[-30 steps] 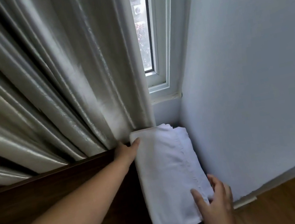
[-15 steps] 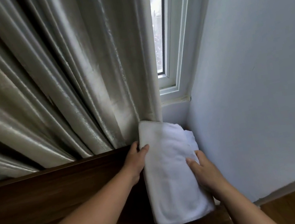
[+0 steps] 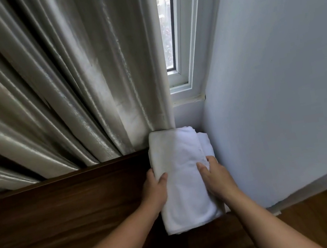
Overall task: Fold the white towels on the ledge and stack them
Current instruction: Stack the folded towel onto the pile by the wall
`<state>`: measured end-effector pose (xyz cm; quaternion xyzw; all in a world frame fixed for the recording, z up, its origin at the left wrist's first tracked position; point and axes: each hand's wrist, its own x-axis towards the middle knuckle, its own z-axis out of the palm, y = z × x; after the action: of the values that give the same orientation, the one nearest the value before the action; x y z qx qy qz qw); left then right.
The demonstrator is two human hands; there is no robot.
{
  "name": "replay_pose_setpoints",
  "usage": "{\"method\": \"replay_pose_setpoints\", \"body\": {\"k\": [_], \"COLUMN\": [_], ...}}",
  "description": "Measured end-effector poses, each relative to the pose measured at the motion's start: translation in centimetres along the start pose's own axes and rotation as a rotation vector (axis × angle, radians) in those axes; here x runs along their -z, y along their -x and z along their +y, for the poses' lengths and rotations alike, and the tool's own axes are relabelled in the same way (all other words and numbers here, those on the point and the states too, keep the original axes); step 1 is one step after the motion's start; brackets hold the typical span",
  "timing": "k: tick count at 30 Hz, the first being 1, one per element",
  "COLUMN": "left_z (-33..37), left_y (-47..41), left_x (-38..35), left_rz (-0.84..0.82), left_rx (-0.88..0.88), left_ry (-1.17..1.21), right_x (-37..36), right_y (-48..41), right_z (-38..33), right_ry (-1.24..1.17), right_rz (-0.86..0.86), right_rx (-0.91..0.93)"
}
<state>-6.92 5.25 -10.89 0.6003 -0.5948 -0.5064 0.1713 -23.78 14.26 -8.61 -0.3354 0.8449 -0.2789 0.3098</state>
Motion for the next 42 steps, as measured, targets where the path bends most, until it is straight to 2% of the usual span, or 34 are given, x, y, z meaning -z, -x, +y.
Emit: {"method": "replay_pose_setpoints", "body": {"k": [3, 9, 12, 14, 19, 22, 24, 28, 30, 32, 36, 42], "left_z": [-0.7, -1.6, -2.0, -1.4, 2.8, 4.3, 5.0, 4.7, 3.8, 3.0, 2.7, -0.7], "left_y": [0.9, 2.1, 2.1, 1.4, -3.3, -6.3, -7.4, -7.9, -8.1, -8.3, -6.5, 0.8], "left_x": [-0.3, -1.0, -1.0, -0.8, 0.7, 1.3, 1.4, 1.3, 1.1, 1.1, 1.8, 1.2], "left_rz": [0.046, 0.073, 0.063, 0.052, 0.03, -0.05, -0.072, -0.008, -0.015, -0.016, 0.011, -0.09], "left_rx": [0.028, -0.143, -0.081, 0.007, 0.178, 0.276, 0.259, 0.123, 0.137, 0.151, 0.061, 0.103], "left_ry": [0.053, 0.011, 0.021, 0.051, 0.307, 0.495, 0.553, 0.672, 0.627, 0.463, 0.202, 0.08], "right_x": [-0.3, -0.4, -0.5, -0.2, 1.3, 1.3, 1.1, 1.4, 0.9, 0.0, 0.5, 0.5], "right_y": [0.0, -0.2, -0.3, -0.8, -4.7, -6.5, -7.4, -8.8, -9.3, -9.7, -8.0, -1.1], "right_z": [0.5, 0.8, 1.3, 1.1, -1.8, -3.4, -3.7, -4.4, -4.2, -3.4, -2.8, 0.4], "right_ry": [0.07, 0.117, 0.131, 0.123, -0.031, -0.093, -0.084, -0.202, -0.106, 0.012, 0.067, 0.182], "right_rz": [0.017, 0.035, -0.003, -0.024, -0.041, -0.067, -0.095, -0.041, -0.031, -0.006, -0.011, -0.054], "right_rx": [-0.012, 0.068, 0.107, 0.061, -0.096, -0.078, -0.034, 0.07, 0.061, 0.027, -0.026, -0.045]}}
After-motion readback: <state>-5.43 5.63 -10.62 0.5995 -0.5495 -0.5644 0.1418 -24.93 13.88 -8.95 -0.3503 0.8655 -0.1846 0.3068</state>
